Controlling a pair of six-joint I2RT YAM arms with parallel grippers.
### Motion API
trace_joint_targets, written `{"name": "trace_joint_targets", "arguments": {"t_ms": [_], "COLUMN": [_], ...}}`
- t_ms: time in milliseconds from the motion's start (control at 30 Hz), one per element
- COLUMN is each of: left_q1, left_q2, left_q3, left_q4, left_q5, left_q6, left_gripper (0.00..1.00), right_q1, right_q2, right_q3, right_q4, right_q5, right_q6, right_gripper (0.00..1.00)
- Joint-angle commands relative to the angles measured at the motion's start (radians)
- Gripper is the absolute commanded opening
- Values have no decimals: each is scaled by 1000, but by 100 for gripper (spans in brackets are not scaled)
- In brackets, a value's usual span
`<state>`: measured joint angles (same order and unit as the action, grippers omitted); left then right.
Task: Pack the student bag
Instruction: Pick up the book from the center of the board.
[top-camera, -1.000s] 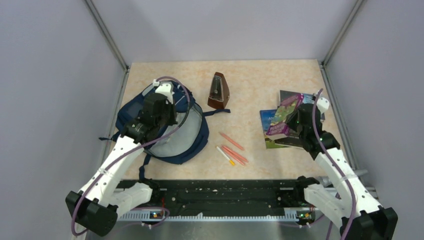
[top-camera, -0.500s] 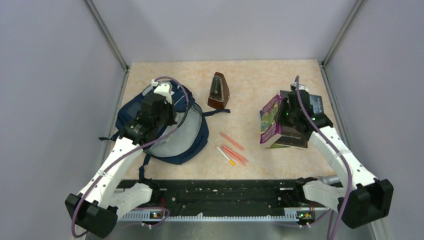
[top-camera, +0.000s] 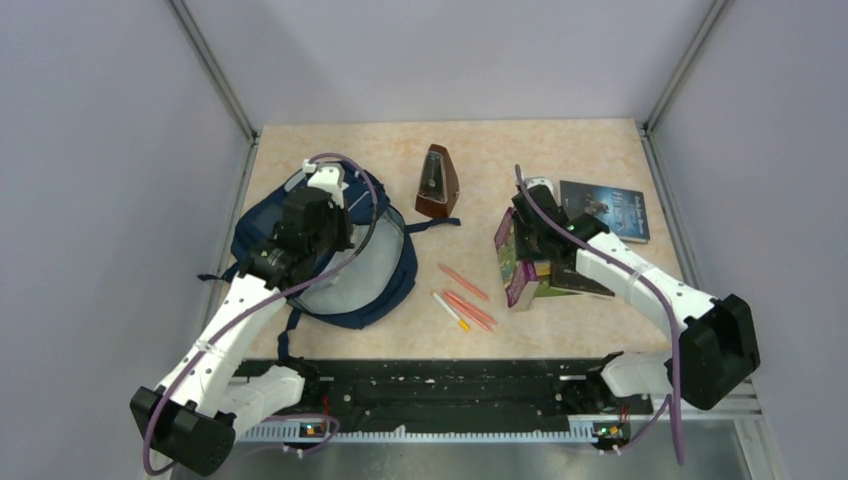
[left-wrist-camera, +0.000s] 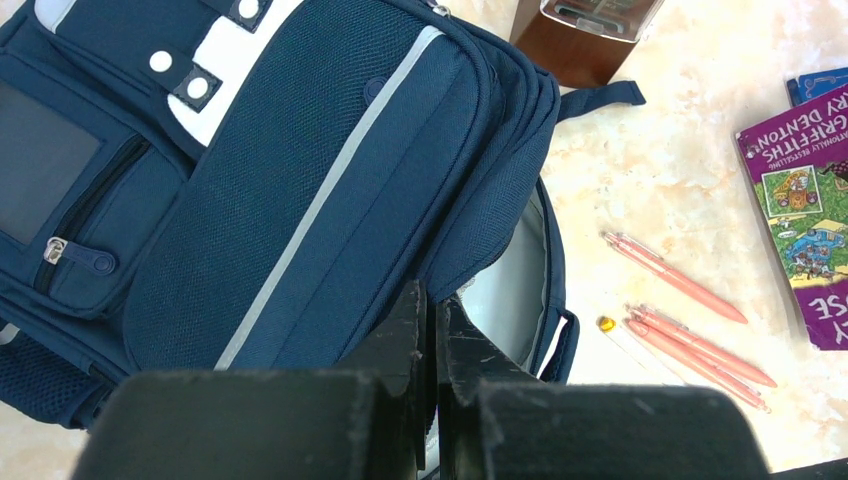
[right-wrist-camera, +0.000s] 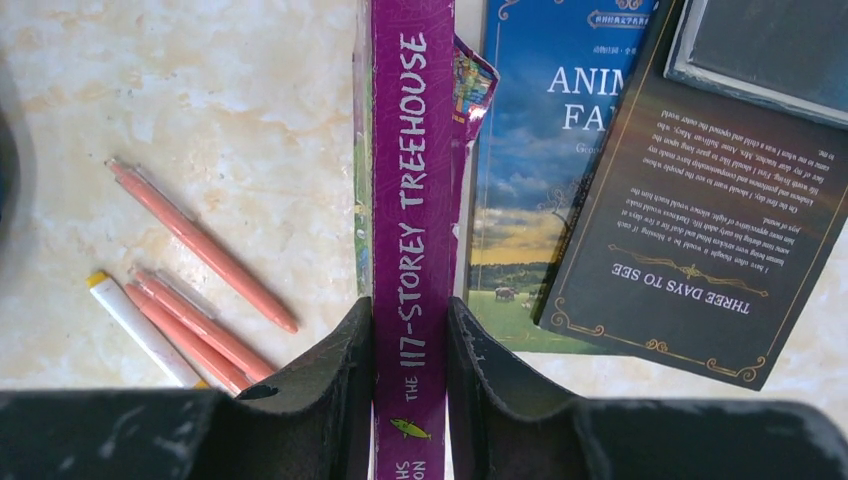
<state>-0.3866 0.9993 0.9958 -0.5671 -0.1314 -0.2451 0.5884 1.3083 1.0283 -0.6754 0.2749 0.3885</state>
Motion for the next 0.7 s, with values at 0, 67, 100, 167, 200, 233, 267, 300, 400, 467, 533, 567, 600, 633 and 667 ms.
{"name": "trace_joint_targets", "arguments": {"t_ms": [0, 67, 100, 167, 200, 233, 267, 300, 400, 467, 533, 567, 600, 633, 667], "left_q1": [10, 9, 8, 8, 8, 9, 9, 8, 9, 9, 9, 8, 8, 9, 8], "left_q2": [-9, -8, -8, -8, -7, -7, -6, -5, -3, -2, -2, -2, -2, -2, -2], "left_q3": [1, 1, 1, 1, 1, 1, 1, 1, 1, 1, 2, 1, 1, 1, 1], "left_q4": [88, 88, 88, 88, 88, 88, 88, 88, 88, 88, 88, 88, 88, 88, 88], "left_q5": [-24, -22, -22, -20, -20, -20, -20, -19, -17, -16, -17, -18, -19, -19, -18], "left_q6": [-11, -11, -11, -11, -11, -11, -11, -11, -11, -11, -11, -11, -11, -11, -11], "left_gripper": [0, 0, 0, 0, 0, 0, 0, 0, 0, 0, 0, 0, 0, 0, 0], "right_q1": [19, 20, 20, 21, 21, 21, 21, 22, 23, 25, 25, 25, 25, 25, 25], "right_q2": [11, 23, 29, 41, 47, 53, 61, 67, 80, 82, 83, 84, 88, 94, 103], "right_q3": [-4, -19, -26, -41, -51, -59, -67, -73, -86, -93, -99, -102, -106, -110, -116], "right_q4": [69, 78, 83, 95, 104, 113, 116, 117, 120, 128, 138, 142, 146, 150, 159], "right_q5": [37, 19, 13, -7, -15, -20, -20, -18, -18, -28, -32, -30, -25, -22, -18], "right_q6": [-14, -8, -2, 3, 6, 8, 12, 15, 19, 20, 19, 19, 20, 19, 19], "right_gripper": [0, 0, 0, 0, 0, 0, 0, 0, 5, 14, 22, 26, 29, 31, 32]}}
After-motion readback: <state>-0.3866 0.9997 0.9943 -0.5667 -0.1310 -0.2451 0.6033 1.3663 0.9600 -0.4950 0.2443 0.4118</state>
